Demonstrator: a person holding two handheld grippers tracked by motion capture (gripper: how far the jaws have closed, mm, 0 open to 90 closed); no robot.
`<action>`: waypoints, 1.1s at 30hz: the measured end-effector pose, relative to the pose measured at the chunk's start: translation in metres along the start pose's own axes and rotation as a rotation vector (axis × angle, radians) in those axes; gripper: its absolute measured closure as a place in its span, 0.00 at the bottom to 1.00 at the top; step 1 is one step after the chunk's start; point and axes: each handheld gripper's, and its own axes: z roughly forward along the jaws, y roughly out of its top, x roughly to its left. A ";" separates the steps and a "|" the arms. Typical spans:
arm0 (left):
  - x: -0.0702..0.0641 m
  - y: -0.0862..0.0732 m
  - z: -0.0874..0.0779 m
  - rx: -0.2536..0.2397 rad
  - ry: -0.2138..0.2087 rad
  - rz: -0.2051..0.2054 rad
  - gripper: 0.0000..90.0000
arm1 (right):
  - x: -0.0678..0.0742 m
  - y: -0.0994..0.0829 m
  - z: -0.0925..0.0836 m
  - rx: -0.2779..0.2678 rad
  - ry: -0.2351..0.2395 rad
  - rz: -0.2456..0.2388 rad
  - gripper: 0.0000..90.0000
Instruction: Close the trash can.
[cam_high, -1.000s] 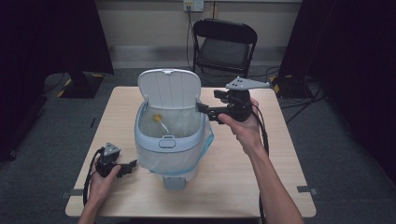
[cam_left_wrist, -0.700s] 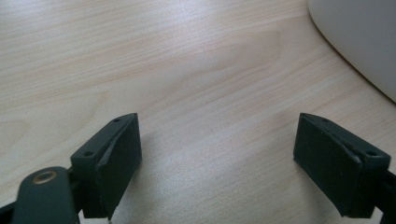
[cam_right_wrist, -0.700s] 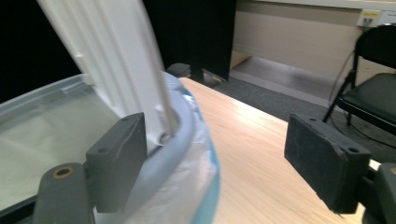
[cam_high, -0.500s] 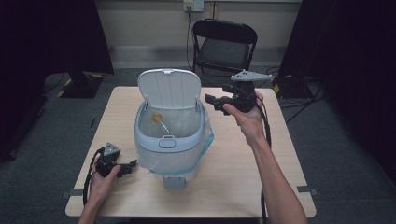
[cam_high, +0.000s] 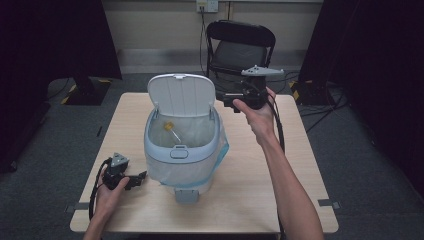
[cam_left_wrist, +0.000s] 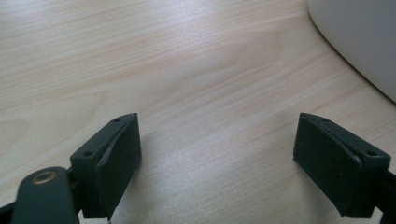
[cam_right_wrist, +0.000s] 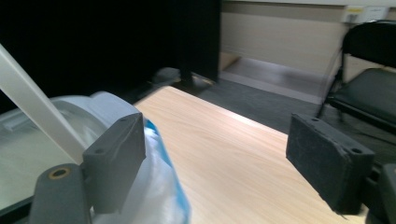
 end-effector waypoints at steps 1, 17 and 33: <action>0.000 0.000 0.000 0.000 0.000 0.000 0.16 | 0.001 0.001 0.001 -0.004 -0.004 -0.002 0.20; 0.000 0.000 0.000 0.000 0.000 0.000 0.16 | 0.002 0.004 0.006 -0.038 0.047 0.016 0.23; 0.000 0.000 0.000 0.000 0.002 0.001 0.16 | 0.014 -0.005 0.000 -0.027 0.120 -0.025 0.32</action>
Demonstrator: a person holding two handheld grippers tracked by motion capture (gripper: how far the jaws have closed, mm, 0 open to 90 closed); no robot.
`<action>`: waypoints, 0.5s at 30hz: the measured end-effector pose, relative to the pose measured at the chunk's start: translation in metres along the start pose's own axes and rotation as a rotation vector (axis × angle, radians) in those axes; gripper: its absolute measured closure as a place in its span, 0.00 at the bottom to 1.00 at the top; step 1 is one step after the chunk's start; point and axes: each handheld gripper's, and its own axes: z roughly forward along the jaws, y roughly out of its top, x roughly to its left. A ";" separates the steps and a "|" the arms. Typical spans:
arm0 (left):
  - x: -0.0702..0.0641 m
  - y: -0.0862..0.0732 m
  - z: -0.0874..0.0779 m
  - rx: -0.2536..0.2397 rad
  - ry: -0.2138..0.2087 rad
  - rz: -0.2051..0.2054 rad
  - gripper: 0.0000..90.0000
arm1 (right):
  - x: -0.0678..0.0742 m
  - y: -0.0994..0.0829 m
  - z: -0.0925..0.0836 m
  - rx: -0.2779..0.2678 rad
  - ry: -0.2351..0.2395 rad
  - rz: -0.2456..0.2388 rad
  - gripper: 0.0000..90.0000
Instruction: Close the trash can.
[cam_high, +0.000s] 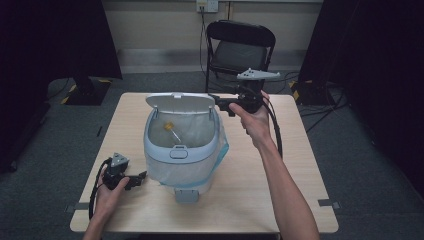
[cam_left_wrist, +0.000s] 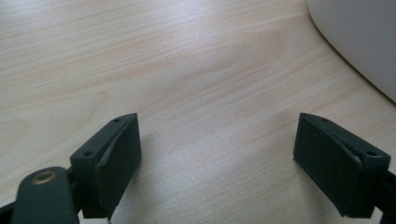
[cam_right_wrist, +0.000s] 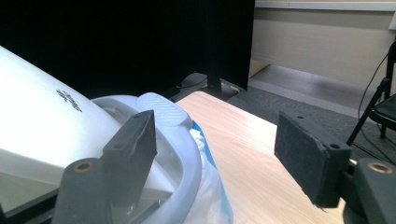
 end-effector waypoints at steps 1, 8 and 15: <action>0.000 0.000 0.000 0.000 0.000 0.000 0.16 | 0.001 -0.001 0.000 0.004 -0.001 -0.005 0.32; -0.002 0.001 0.001 0.001 0.016 -0.013 0.16 | 0.008 -0.007 -0.001 0.014 0.039 -0.016 0.32; -0.002 0.001 0.001 0.000 0.016 -0.014 0.16 | 0.015 -0.010 -0.001 0.012 0.047 -0.022 0.32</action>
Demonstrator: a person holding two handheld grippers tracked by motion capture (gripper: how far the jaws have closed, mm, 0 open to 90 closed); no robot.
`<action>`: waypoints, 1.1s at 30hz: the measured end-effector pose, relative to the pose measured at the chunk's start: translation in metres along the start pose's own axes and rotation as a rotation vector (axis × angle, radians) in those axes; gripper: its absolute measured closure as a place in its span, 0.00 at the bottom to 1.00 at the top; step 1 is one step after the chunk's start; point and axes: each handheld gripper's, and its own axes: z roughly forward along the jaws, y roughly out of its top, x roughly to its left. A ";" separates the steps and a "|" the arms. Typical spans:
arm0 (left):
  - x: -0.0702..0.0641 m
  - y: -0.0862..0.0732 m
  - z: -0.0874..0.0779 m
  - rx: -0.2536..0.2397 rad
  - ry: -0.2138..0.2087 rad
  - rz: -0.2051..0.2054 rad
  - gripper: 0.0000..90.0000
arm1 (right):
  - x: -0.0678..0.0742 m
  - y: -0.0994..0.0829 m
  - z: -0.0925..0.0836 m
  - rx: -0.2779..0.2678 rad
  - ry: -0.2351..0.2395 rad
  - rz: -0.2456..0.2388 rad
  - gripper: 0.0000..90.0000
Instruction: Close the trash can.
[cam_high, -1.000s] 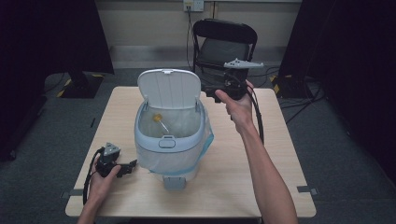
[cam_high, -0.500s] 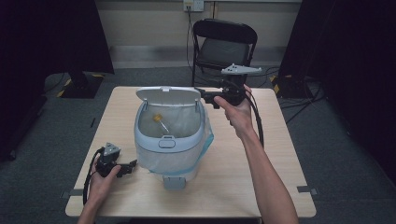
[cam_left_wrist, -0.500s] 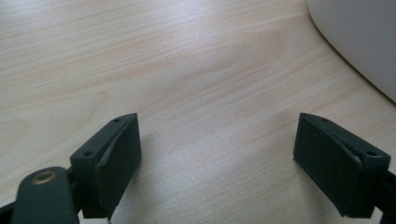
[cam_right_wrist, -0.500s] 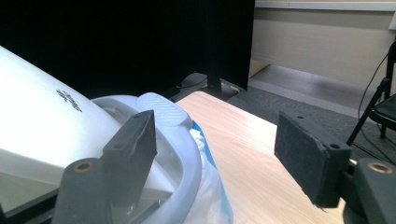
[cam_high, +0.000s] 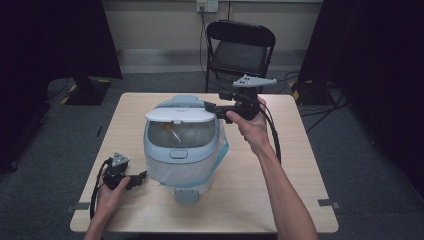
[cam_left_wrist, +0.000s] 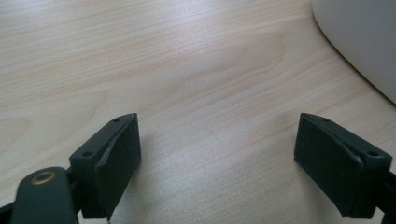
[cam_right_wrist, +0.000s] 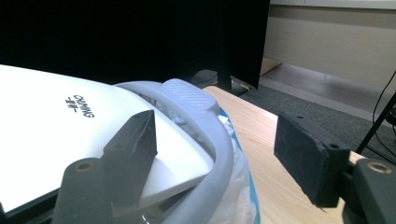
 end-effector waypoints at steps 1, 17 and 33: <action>0.000 0.000 0.000 0.000 0.000 0.001 0.16 | 0.001 -0.001 -0.001 -0.002 -0.002 -0.002 0.32; 0.000 0.000 0.000 0.000 0.000 0.000 0.16 | 0.026 -0.002 -0.006 0.015 0.040 -0.045 0.31; 0.000 0.000 0.000 -0.001 -0.002 -0.002 0.16 | 0.043 -0.004 0.002 0.040 0.068 -0.072 0.27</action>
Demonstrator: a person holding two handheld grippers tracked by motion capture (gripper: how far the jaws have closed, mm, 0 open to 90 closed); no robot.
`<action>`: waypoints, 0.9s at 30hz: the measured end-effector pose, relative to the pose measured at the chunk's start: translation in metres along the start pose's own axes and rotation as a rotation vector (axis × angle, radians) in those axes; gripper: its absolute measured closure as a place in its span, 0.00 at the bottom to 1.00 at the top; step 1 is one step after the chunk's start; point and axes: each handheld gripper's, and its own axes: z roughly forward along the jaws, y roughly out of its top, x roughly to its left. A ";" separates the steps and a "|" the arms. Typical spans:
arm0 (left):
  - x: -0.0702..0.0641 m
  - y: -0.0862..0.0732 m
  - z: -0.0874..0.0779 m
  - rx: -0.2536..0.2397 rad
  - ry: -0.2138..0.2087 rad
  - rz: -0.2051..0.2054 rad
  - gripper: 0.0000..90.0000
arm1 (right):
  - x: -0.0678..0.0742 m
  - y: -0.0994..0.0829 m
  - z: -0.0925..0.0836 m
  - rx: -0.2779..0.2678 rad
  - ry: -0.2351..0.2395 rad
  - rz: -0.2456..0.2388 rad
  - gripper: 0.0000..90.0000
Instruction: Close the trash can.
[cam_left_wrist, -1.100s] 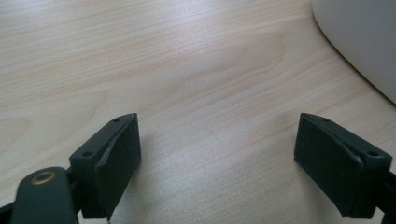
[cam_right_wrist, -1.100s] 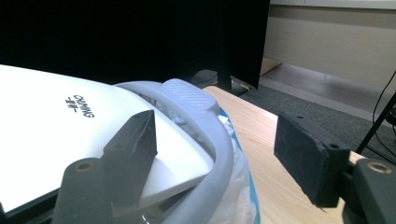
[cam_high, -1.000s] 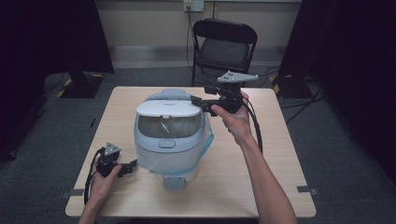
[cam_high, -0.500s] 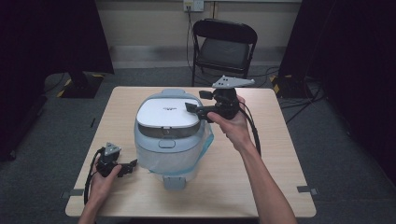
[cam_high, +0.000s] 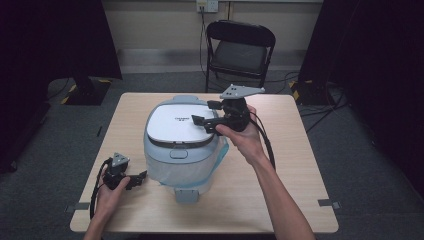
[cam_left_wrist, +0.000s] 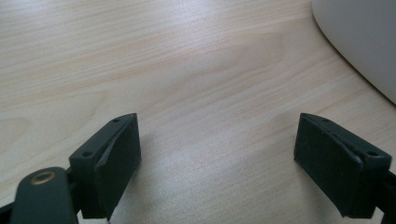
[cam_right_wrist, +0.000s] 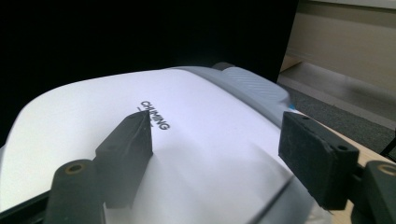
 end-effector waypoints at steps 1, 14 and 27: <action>0.000 0.000 0.000 0.000 0.000 0.000 0.16 | 0.002 0.000 0.001 0.009 0.002 -0.006 0.26; 0.000 0.000 0.000 0.003 0.001 0.003 0.16 | 0.031 0.000 0.011 0.051 0.023 -0.058 0.23; 0.000 0.000 0.000 0.002 0.000 0.003 0.16 | 0.047 -0.002 0.007 0.061 0.028 -0.092 0.24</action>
